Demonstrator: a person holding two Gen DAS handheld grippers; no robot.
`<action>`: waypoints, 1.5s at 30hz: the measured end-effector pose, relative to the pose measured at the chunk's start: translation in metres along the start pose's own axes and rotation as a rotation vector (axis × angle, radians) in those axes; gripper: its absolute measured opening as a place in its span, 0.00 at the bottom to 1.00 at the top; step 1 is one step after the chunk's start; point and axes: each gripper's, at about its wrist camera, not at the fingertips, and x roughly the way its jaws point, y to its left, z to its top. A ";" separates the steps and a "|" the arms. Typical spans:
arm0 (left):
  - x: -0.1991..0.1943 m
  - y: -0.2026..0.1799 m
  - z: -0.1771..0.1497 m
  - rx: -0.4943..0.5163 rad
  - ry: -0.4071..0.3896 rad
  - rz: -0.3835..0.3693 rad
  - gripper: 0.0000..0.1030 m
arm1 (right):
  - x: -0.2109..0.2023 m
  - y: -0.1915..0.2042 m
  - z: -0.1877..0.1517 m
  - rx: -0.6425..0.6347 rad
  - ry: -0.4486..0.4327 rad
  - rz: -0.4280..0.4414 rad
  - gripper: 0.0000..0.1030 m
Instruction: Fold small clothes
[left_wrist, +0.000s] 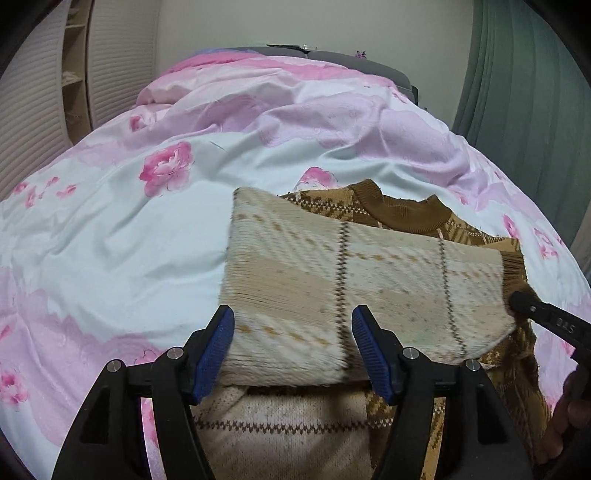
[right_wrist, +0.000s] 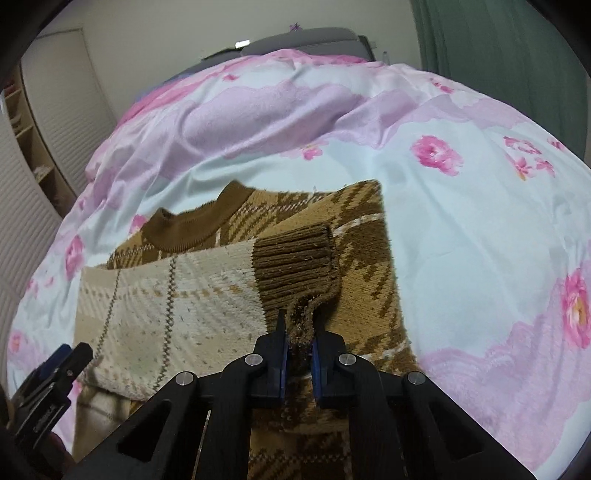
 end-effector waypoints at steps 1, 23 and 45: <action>0.001 0.000 0.000 0.003 0.000 0.002 0.63 | -0.003 -0.003 -0.002 0.008 -0.008 -0.019 0.10; 0.008 -0.021 0.010 0.042 0.006 -0.061 0.63 | -0.019 0.003 0.003 -0.090 -0.051 0.047 0.44; -0.091 0.010 -0.077 0.018 0.217 0.089 0.81 | -0.122 -0.005 -0.065 -0.259 0.090 -0.054 0.57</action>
